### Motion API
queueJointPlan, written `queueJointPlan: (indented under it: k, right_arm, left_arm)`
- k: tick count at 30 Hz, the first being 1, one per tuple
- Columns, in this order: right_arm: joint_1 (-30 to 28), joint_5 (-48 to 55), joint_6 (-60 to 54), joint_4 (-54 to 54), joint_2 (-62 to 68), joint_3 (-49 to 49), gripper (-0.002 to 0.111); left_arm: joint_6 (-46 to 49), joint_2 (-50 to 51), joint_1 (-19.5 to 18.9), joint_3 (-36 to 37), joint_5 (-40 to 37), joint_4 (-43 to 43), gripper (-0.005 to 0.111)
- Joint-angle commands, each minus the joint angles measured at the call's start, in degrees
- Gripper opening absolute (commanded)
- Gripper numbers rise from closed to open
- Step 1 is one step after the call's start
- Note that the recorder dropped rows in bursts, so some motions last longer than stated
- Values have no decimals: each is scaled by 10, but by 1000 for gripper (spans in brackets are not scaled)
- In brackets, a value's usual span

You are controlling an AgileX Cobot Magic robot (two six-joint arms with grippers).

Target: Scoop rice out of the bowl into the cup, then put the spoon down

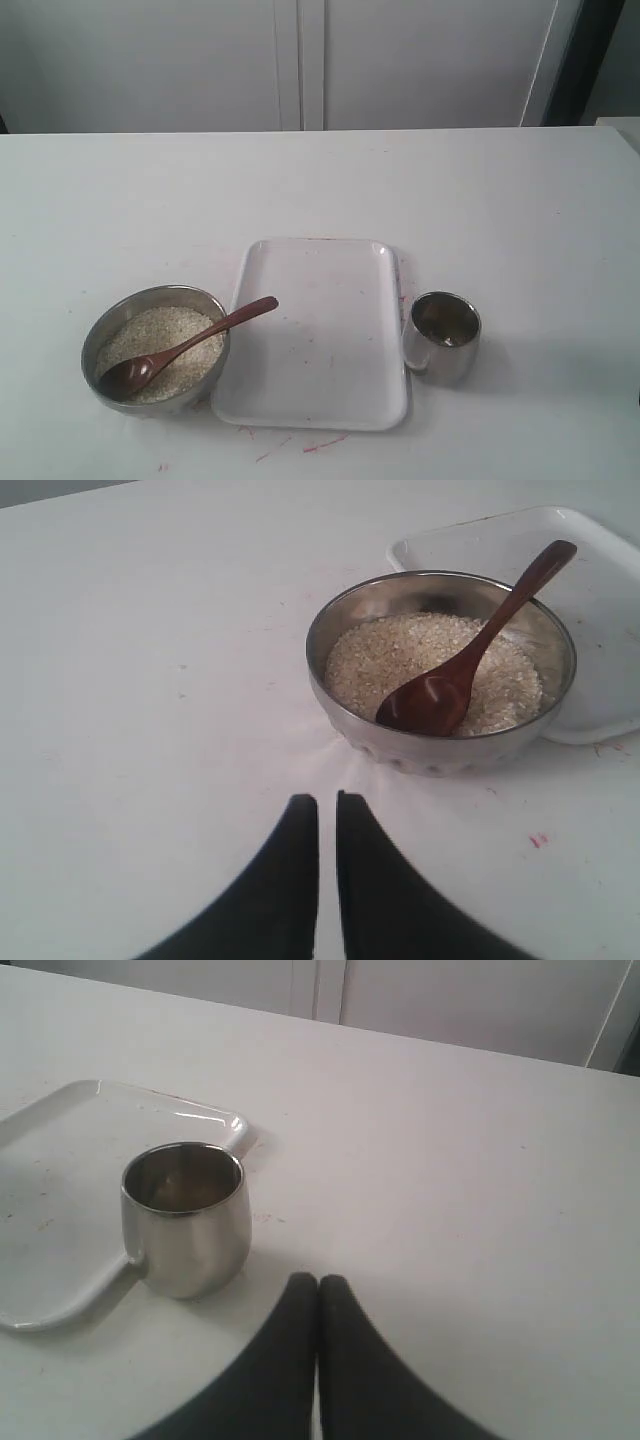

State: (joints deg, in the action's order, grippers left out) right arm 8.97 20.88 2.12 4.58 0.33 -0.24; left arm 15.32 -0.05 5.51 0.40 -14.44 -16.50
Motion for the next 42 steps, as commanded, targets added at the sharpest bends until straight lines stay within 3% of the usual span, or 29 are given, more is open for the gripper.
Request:
queueJointPlan:
  k: [1, 24, 36, 42]
  right_arm:
    - [-5, -9, 3, 0, -3, 2, 0]
    - [-5, -27, -21, 34, -3, 2, 0]
    - [-5, -242, -14, 28, -3, 2, 0]
    - [-5, -296, 166, 28, -3, 2, 0]
  left_arm:
    - [-1, 1, 4, -4, -1, -6, 14]
    - [-1, 1, 4, -4, -1, -6, 14]
    - [-1, 1, 4, -4, -1, -6, 14]
    - [-1, 1, 4, -4, -1, -6, 14]
